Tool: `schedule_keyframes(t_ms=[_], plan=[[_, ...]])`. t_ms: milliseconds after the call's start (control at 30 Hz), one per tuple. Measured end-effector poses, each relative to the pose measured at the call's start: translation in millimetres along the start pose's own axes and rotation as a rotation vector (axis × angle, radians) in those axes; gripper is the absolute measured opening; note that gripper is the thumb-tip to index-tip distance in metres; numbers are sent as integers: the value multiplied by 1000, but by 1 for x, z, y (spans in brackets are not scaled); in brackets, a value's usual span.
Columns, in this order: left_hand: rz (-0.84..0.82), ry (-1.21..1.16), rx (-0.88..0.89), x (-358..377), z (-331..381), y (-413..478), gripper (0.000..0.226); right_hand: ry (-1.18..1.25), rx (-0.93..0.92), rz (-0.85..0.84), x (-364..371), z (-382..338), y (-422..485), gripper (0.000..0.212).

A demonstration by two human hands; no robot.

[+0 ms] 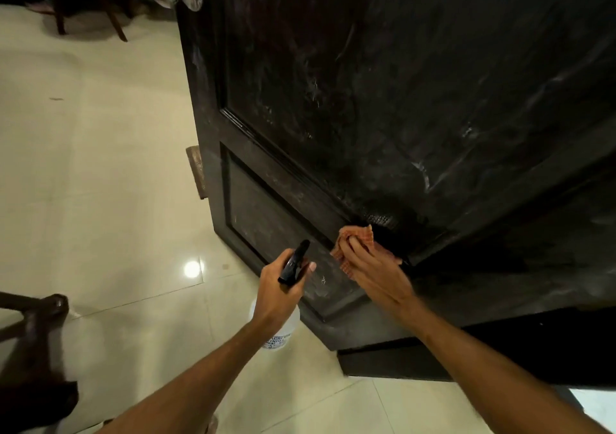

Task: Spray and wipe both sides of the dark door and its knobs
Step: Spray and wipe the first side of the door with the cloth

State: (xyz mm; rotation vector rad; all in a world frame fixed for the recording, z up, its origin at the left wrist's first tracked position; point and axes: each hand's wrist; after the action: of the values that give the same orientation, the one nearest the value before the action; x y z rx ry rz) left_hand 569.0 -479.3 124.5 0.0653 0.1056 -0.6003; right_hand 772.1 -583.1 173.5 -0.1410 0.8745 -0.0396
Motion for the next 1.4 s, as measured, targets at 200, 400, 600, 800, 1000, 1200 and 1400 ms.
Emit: schedule_keyframes(t_ms=[200, 400, 600, 800, 1000, 1200, 1400], plan=[[-11, -11, -59, -10, -6, 15, 18, -20, 26, 167, -19, 11, 35, 59], [-22, -28, -48, -20, -12, 24, 24, 20, -233, -205, 41, -18, -13, 53], [-40, -11, -77, -19, -19, 14, 27, -64, 34, 51, -9, 14, -7, 59], [-71, -38, -32, 10, 0, -17, 23, -73, -80, -253, 12, 6, -107, 61], [-117, -21, 1, 44, 16, -35, 16, 23, 396, 127, -21, 42, -135, 58], [-147, -69, 23, 78, 36, -62, 12, 55, 146, -225, 19, 9, -165, 71], [-124, -25, 65, 84, 33, -73, 13, 24, 381, 260, -21, 59, -159, 52]])
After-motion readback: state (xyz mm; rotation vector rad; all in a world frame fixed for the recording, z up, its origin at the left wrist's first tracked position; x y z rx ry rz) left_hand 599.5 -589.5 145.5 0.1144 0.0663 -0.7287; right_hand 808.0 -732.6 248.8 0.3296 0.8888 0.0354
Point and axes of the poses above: each hand's wrist, its own y-axis towards the middle knuckle, its own x-axis out of the palm, z = x × y, and after that the axes turned 3 degrees about y, right-handed
